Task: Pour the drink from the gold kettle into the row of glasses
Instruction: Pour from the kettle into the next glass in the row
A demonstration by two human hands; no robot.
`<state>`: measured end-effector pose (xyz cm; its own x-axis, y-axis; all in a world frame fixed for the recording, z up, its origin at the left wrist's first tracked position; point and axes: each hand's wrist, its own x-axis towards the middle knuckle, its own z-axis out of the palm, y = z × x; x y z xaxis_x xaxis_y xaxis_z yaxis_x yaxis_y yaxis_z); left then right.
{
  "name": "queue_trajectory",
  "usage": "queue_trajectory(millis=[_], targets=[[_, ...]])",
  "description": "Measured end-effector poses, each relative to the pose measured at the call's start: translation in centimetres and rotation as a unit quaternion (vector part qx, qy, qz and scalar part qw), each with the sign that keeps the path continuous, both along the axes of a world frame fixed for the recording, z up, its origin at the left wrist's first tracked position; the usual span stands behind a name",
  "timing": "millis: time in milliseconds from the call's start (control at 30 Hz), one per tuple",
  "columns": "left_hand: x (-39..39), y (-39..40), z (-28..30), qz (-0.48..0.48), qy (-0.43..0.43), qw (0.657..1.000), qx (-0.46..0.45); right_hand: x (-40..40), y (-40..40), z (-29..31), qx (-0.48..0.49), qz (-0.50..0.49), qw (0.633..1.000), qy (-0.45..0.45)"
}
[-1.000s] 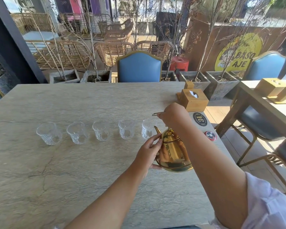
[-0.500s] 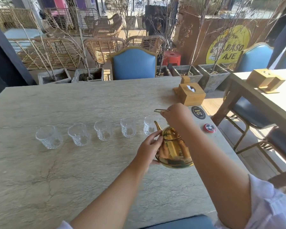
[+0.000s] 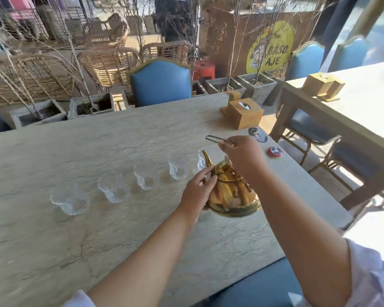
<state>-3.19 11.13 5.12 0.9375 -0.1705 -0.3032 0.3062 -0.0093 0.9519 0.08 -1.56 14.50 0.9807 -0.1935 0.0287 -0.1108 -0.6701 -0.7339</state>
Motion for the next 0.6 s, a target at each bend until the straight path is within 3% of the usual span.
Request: queue_trajectory(millis=[600], targets=[[-2.1, 7.1, 0.4, 0.009, 0.05, 0.999, -0.014, 0.7, 8.5, 0.9, -0.117, 0.004, 0.991, 0.067]])
